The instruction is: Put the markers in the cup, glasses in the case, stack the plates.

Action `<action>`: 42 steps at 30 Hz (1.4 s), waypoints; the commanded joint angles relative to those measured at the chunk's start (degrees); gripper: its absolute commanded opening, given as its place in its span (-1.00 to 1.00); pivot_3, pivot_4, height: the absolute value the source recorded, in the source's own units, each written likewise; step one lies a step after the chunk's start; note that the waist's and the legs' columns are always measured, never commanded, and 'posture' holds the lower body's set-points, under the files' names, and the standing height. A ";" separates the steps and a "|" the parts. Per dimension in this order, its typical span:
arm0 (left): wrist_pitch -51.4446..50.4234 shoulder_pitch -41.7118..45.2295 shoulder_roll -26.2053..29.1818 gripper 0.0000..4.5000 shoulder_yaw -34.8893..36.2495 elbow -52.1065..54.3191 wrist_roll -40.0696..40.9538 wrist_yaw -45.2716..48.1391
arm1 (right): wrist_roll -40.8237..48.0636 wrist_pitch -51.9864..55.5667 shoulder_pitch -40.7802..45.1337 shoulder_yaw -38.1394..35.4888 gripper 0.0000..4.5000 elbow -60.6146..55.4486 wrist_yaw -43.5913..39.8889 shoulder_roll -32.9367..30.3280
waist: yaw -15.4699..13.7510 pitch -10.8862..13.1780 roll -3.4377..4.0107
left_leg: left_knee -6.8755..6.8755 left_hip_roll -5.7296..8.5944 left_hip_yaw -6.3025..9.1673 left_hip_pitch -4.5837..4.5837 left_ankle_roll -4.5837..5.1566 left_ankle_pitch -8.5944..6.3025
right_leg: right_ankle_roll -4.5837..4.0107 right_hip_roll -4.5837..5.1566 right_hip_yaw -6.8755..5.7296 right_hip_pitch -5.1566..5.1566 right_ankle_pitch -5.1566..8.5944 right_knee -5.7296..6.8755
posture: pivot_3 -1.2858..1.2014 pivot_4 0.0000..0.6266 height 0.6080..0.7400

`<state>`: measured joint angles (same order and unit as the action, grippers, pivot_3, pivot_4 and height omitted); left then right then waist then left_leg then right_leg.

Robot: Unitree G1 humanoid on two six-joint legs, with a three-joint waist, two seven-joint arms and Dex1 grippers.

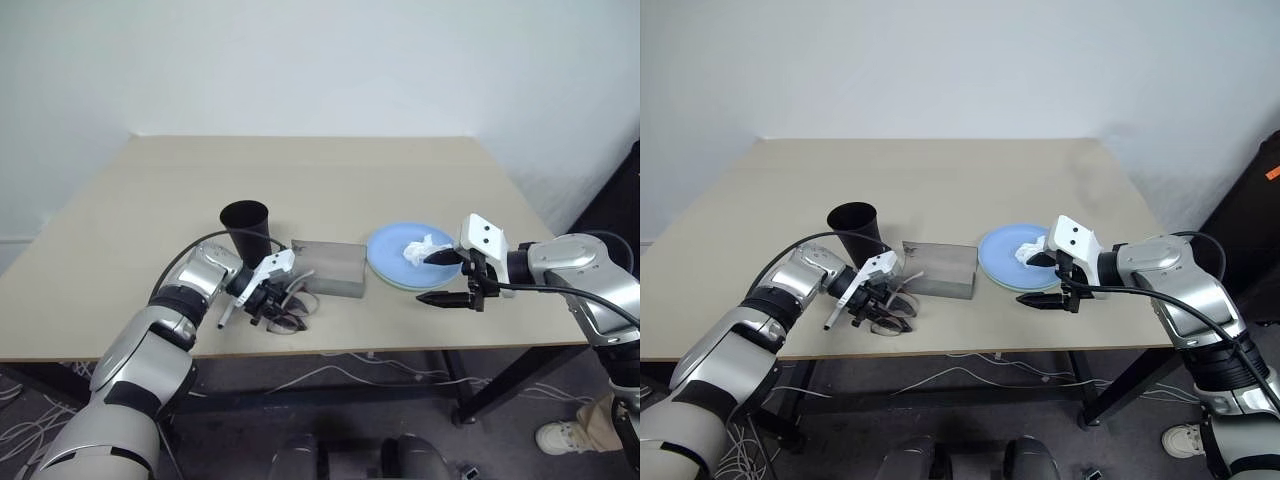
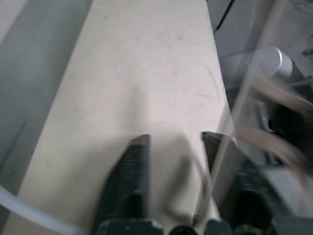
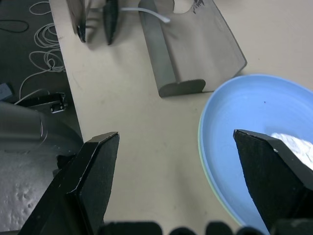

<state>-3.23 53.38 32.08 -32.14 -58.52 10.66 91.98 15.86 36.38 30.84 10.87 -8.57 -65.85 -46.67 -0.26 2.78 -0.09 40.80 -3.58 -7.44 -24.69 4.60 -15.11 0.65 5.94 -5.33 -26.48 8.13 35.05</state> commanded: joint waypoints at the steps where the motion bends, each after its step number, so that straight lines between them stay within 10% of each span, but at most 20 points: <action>1: 1.71 2.56 -0.79 0.38 3.45 -1.12 -2.27 0.52 | 0.87 -0.01 0.50 -1.58 0.80 -2.01 0.10 -0.56 | 0.01 0.00 0.00 | 0.01 0.01 0.00 0.00 0.03 -0.02 | 0.00 0.01 0.00 0.02 0.00 -0.01 | 0.03 -1.00 0.96; 6: 2.42 2.73 -1.68 0.97 5.46 -1.50 -4.06 0.52 | 0.85 0.03 0.38 -1.53 0.80 -2.17 0.13 -0.57 | 0.05 0.00 0.00 | 0.01 0.01 0.00 0.00 0.03 -0.04 | 0.00 -0.01 0.00 0.01 0.00 -0.01 | 0.03 -1.00 0.96; 42: 5.33 13.48 -3.29 0.97 21.25 -6.03 -10.66 -3.42 | 0.53 0.08 1.27 -0.17 0.80 -1.71 -0.51 0.23 | 0.02 0.01 -0.01 | 0.04 0.03 0.00 0.00 0.02 -0.04 | 0.00 -0.04 -0.02 0.03 0.00 0.00 | 0.03 -1.00 0.96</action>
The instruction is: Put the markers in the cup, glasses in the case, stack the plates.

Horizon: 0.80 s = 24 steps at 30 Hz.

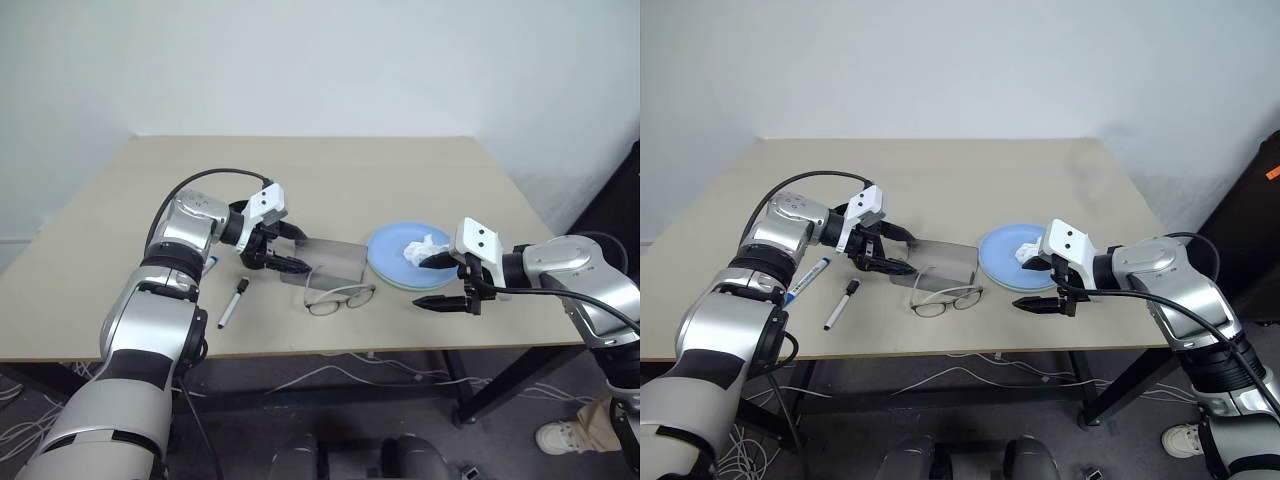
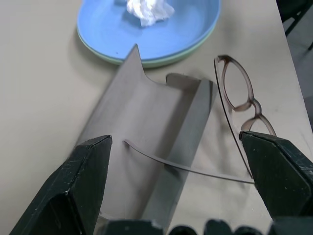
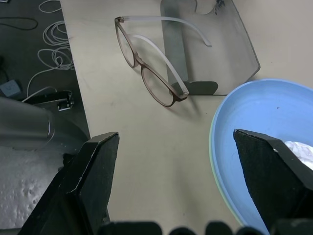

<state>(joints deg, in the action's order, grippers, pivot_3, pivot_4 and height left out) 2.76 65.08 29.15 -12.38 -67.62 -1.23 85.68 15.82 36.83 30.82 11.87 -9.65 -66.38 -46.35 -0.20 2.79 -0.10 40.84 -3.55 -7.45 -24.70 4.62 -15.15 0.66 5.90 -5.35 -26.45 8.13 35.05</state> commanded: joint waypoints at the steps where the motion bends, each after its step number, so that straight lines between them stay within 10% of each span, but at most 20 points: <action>1: -1.74 1.03 -0.44 0.97 0.77 5.28 2.29 4.77 | 0.62 -0.29 1.21 -1.24 0.80 -0.78 0.06 -0.16 | -0.03 0.00 -0.01 | 0.00 0.00 0.00 0.00 0.00 0.00 | 0.00 0.01 0.00 0.00 0.00 0.00 | 0.03 -1.00 0.96; 14: -7.14 -18.53 0.42 0.97 -9.05 41.51 4.77 5.19 | 0.78 0.29 0.70 -1.65 0.80 -1.27 0.64 -0.24 | 0.00 0.00 0.02 | 0.05 -0.02 -0.03 -0.01 -0.01 -0.01 | 0.00 -0.03 0.04 0.00 0.00 0.05 | 0.03 -1.00 0.96; 22: -8.73 -20.43 -0.77 -0.03 -9.68 44.64 3.89 3.33 | 1.01 0.69 0.70 -1.74 0.80 -1.77 1.03 -0.17 | 0.01 -0.01 0.03 | 0.07 -0.07 -0.01 0.04 -0.01 -0.01 | 0.00 -0.02 0.03 0.03 0.00 0.05 | 0.03 -1.00 0.96; 24: -8.19 -20.10 -1.07 -0.03 -9.74 43.81 3.37 2.61 | 0.98 0.61 0.54 -1.81 0.80 -1.80 1.15 -0.19 | 0.01 0.00 0.04 | 0.07 -0.05 -0.01 0.04 -0.02 -0.02 | 0.00 -0.03 0.03 0.02 0.00 0.05 | 0.03 -1.00 0.96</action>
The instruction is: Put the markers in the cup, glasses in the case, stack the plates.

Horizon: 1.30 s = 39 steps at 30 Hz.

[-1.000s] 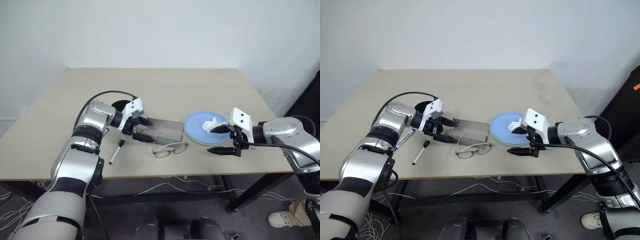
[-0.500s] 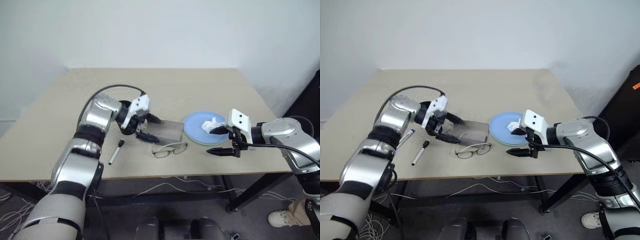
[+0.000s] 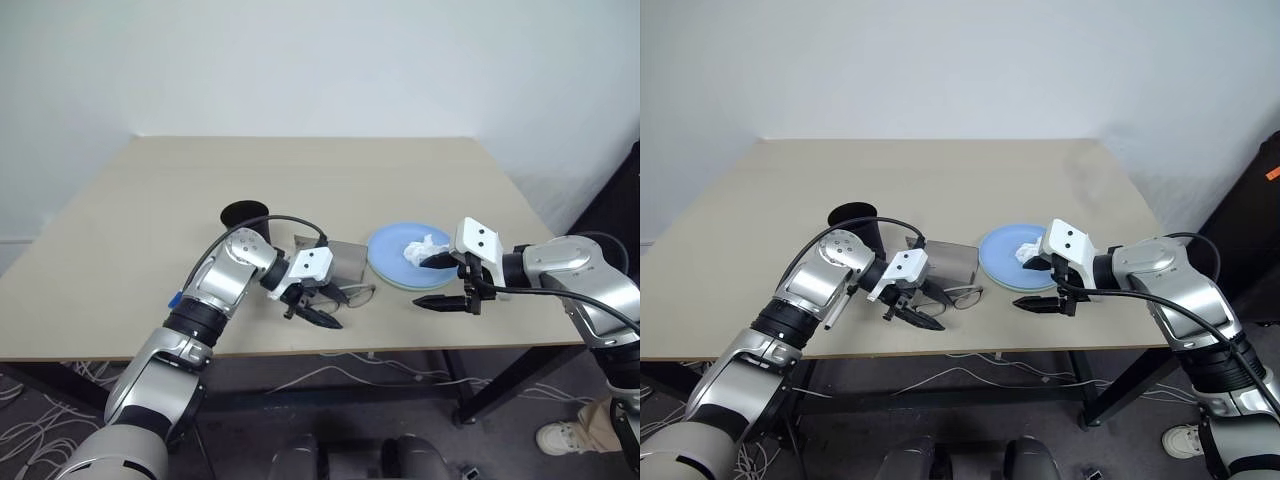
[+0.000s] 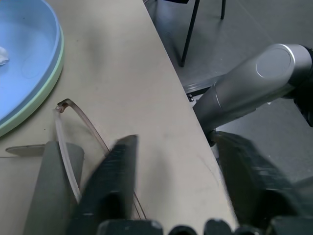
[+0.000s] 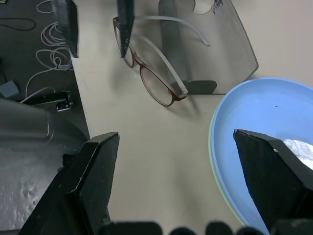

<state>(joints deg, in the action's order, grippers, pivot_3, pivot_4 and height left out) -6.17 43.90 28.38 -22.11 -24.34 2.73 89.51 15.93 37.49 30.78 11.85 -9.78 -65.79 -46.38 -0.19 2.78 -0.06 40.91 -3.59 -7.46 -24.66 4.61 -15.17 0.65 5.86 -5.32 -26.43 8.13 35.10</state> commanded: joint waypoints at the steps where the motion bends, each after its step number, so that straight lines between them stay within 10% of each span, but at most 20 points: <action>1: 1.11 1.32 -0.47 -0.03 -0.02 0.06 -0.84 -1.52 | 0.87 -0.06 0.54 -1.81 0.80 -1.67 0.61 -0.15 | 0.00 0.00 0.00 | 0.00 0.00 0.00 0.00 0.00 0.00 | 0.00 0.00 0.00 0.00 0.00 0.00 | 0.03 -1.00 0.96; 30: -0.32 3.75 -4.68 -0.03 -2.15 -5.28 -7.28 -10.75 | 1.58 0.19 0.34 -1.70 0.80 -2.05 1.90 -0.32 | -0.02 0.00 0.00 | -0.01 -0.01 0.01 -0.01 0.01 -0.01 | 0.00 0.03 -0.01 0.01 0.00 -0.02 | 0.03 -1.00 0.96; 39: -0.29 3.28 -4.15 -0.99 -2.59 -5.26 -8.07 -10.52 | 1.54 -0.03 0.23 -1.77 0.80 -2.15 1.86 -0.62 | -0.01 0.00 0.00 | -0.01 -0.03 0.01 -0.01 0.01 -0.01 | 0.00 0.04 -0.01 0.01 0.00 -0.03 | 0.03 -1.00 0.96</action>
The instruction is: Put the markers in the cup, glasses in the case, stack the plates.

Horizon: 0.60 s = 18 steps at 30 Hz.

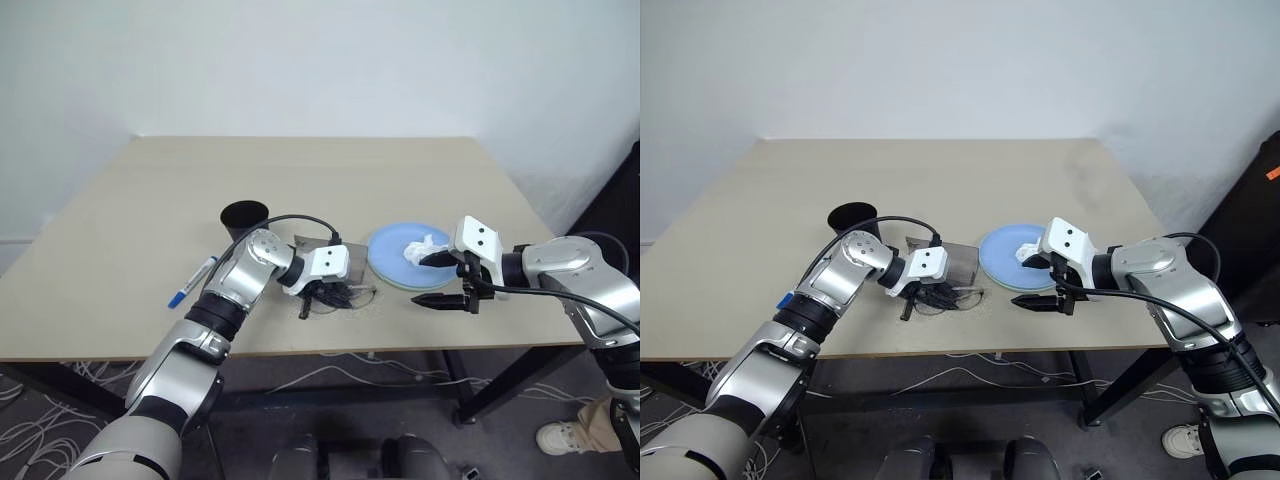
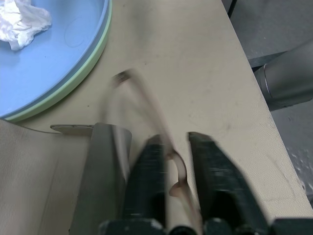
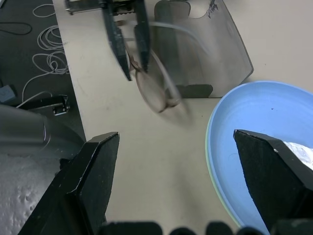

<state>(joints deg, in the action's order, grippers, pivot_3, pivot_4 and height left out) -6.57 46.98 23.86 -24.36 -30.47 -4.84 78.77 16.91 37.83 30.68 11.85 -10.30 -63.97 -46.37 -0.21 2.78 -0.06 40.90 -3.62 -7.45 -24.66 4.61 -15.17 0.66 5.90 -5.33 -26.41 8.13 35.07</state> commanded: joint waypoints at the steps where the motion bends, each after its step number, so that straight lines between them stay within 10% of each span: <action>1: 0.12 0.14 0.49 -0.99 -0.40 0.89 -0.58 0.24 | 0.57 -0.38 0.34 -1.78 0.80 -1.64 0.02 -0.65 | 0.00 0.00 0.00 | 0.00 0.00 0.00 0.00 0.00 0.00 | 0.00 0.00 0.00 0.01 0.00 0.00 | 0.03 -1.00 0.96; 18: -9.98 4.93 2.01 -0.99 6.81 8.08 12.63 10.68 | 0.38 -0.89 0.71 -1.45 0.80 -1.18 -0.25 -0.50 | -0.06 0.02 -0.01 | 0.00 -0.03 0.04 -0.03 0.00 0.00 | 0.00 0.02 -0.03 -0.02 0.00 -0.01 | 0.03 -1.00 0.96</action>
<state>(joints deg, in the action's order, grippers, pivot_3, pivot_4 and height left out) -13.96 48.60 25.60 -20.65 -25.71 4.04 87.98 16.89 37.60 30.68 11.85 -10.31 -64.04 -46.41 -0.27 2.80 -0.08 40.90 -3.64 -7.41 -24.70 4.61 -15.17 0.66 5.93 -5.37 -26.43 8.13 35.04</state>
